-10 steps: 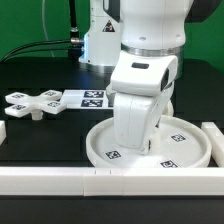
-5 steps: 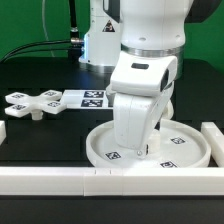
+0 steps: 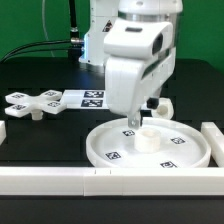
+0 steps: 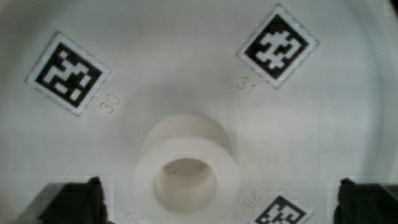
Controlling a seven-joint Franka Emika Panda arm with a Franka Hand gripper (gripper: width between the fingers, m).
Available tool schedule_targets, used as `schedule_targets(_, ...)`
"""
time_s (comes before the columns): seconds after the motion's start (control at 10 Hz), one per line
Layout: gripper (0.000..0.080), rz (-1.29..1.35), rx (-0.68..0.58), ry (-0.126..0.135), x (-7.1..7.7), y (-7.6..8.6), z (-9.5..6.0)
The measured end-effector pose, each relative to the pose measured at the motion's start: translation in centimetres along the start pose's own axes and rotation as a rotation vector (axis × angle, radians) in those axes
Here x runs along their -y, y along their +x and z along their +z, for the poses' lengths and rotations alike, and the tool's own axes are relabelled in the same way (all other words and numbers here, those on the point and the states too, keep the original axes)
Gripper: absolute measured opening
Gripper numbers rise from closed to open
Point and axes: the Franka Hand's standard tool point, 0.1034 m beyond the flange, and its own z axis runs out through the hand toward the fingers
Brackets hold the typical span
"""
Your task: Assemble round table
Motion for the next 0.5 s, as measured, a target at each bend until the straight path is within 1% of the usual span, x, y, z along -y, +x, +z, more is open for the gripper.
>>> schedule_targets(0.1,0.0649,0.071,-0.008,-0.009,1.5,-0.5,0.0)
schedule_targets(0.2,0.0649,0.109,-0.016,-0.016,2.5,-0.3,0.4)
schedule_targets(0.3,0.0649,0.128,-0.032,-0.029,3.3,0.0,0.8)
schedule_targets(0.4,0.0649,0.125,-0.035,-0.029,3.6,-0.1,1.0)
schedule_targets(0.5,0.0649,0.127,-0.035,-0.030,3.4,-0.1,1.0)
